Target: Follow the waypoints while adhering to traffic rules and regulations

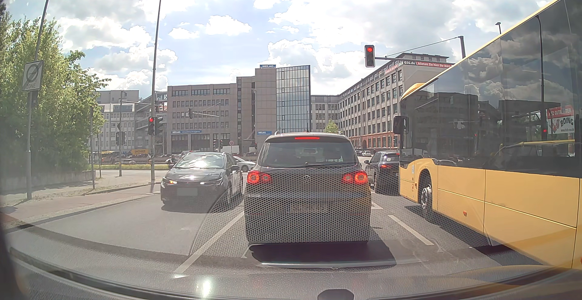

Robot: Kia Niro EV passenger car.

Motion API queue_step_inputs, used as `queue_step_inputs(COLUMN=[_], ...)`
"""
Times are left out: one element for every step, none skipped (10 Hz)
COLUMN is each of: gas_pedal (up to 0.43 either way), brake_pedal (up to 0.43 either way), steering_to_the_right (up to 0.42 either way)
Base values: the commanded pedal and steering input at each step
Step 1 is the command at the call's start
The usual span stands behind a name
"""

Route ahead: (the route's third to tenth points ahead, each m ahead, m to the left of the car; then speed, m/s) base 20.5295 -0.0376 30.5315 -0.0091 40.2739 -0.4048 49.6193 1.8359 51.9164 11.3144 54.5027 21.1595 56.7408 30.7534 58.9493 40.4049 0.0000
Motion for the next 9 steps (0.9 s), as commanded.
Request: queue_step_inputs(gas_pedal=[0.000, 0.000, 0.000, 0.000, 0.000, 0.000, 0.000, 0.000, 0.000], brake_pedal=[0.287, 0.287, 0.287, 0.287, 0.293, 0.287, 0.287, 0.287, 0.293], steering_to_the_right=[-0.001, -0.001, -0.001, -0.001, -0.001, -0.001, -0.001, -0.001, -0.001])
